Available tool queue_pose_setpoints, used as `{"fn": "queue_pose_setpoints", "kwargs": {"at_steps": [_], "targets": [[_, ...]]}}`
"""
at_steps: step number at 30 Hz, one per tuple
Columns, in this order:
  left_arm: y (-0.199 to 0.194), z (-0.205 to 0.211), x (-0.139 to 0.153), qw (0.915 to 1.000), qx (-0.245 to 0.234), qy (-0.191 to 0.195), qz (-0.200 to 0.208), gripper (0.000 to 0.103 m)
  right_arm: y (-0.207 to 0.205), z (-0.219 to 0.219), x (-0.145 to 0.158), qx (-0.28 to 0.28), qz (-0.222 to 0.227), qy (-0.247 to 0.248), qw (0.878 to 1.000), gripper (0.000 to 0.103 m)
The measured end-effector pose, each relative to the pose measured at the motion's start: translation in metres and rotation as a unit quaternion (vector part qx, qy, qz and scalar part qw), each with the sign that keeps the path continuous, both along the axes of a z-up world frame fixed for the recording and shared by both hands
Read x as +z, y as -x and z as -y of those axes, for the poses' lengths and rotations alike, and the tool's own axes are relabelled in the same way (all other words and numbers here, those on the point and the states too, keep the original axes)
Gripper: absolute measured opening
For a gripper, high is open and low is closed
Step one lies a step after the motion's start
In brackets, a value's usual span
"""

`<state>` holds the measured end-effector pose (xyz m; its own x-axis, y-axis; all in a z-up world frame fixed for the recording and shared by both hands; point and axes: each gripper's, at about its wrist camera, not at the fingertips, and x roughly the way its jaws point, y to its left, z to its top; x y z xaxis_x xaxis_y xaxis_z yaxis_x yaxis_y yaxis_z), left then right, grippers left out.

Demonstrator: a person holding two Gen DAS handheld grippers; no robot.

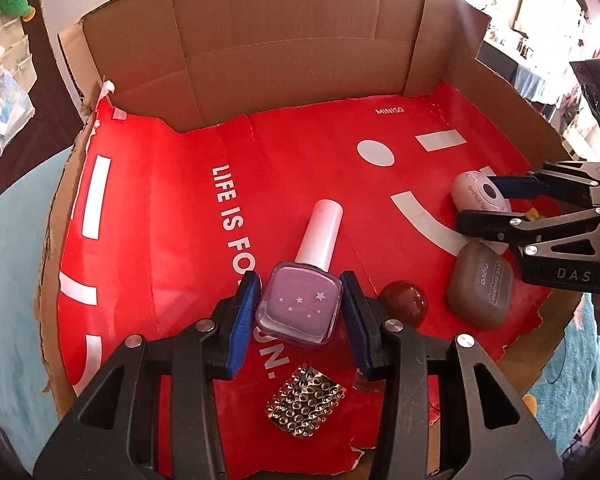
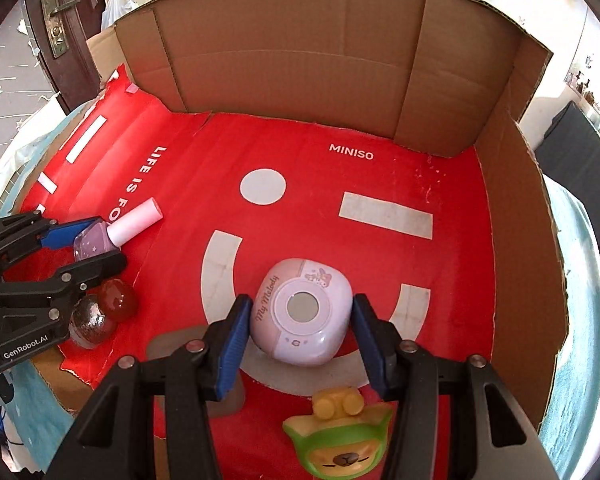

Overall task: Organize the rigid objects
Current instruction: 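Open both tools to release the items onto the red paper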

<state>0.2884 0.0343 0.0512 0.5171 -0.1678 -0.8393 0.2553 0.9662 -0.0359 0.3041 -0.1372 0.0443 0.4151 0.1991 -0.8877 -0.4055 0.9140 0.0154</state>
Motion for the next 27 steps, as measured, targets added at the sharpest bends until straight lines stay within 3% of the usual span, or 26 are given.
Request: {"fn": "queue_pose_setpoints", "kwargs": {"at_steps": [11, 15, 22, 27], "targets": [[0.001, -0.006, 0.002, 0.9999, 0.008, 0.013, 0.007, 0.040, -0.002, 0.001, -0.003, 0.001, -0.005, -0.004, 1.000, 0.054], [0.002, -0.009, 0.007, 0.9995, 0.012, 0.023, 0.017, 0.055, -0.002, 0.003, -0.004, 0.001, -0.006, -0.007, 1.000, 0.054], [0.012, -0.011, 0.020, 0.9988, 0.015, 0.032, 0.034, 0.060, 0.000, 0.007, 0.003, -0.004, 0.000, -0.017, 1.000, 0.055], [0.029, -0.012, 0.036, 0.9970, 0.017, 0.039, 0.065, 0.067, 0.011, 0.013, 0.022, -0.003, 0.025, -0.030, 0.999, 0.065]]}}
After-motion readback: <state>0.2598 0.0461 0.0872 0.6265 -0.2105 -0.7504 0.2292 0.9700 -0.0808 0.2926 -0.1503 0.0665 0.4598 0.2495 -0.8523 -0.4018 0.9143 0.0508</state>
